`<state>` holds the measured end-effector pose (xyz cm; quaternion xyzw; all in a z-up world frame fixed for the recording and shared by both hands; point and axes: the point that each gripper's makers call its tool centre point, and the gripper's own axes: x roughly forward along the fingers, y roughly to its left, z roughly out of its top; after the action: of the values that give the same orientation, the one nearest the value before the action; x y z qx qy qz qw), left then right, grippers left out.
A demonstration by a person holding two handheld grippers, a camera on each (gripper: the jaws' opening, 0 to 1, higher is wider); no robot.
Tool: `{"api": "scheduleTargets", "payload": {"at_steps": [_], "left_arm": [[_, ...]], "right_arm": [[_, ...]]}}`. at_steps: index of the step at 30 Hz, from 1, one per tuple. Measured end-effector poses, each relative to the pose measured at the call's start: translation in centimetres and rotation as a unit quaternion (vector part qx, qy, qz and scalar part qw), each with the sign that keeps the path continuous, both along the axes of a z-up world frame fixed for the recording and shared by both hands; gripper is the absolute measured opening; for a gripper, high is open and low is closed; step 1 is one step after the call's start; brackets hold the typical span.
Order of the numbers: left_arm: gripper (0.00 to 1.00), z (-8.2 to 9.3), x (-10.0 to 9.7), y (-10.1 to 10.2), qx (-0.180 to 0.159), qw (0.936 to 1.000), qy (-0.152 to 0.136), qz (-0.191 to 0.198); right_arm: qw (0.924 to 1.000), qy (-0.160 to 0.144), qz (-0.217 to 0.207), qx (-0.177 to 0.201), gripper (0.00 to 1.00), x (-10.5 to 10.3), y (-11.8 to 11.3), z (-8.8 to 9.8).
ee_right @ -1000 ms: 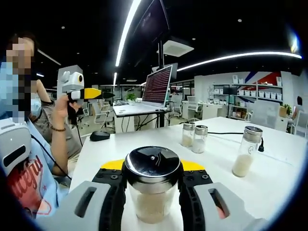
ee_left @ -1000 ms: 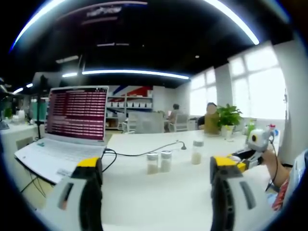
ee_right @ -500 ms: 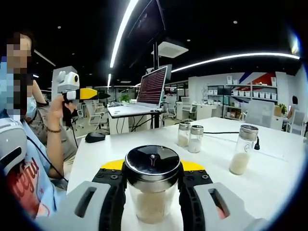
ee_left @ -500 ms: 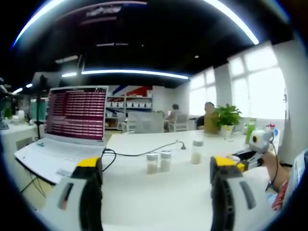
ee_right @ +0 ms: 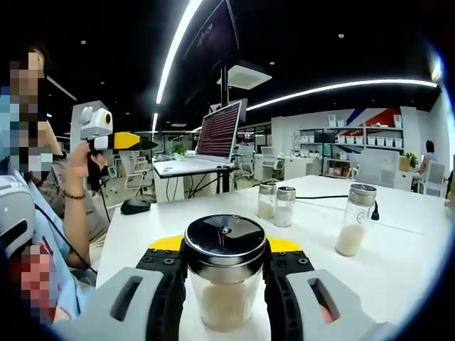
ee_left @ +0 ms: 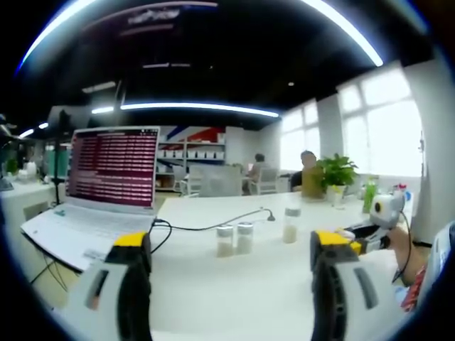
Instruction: Rotate the seasoning bottle until the label or dispensing opening points toward the visible target arrow and the bottle remains upright within the marked orientation range
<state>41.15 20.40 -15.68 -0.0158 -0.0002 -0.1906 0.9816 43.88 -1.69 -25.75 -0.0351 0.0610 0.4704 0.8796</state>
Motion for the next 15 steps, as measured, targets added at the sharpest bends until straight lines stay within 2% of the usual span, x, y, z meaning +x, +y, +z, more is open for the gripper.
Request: {"api": "scheduleTargets", "payload": {"at_steps": [15], "left_arm": [[0.98, -0.02, -0.03, -0.37, 0.003, 1.0, 0.0, -0.004]], "right_arm": [[0.9996, -0.002, -0.03, 0.002, 0.41, 0.06, -0.09, 0.04]]}}
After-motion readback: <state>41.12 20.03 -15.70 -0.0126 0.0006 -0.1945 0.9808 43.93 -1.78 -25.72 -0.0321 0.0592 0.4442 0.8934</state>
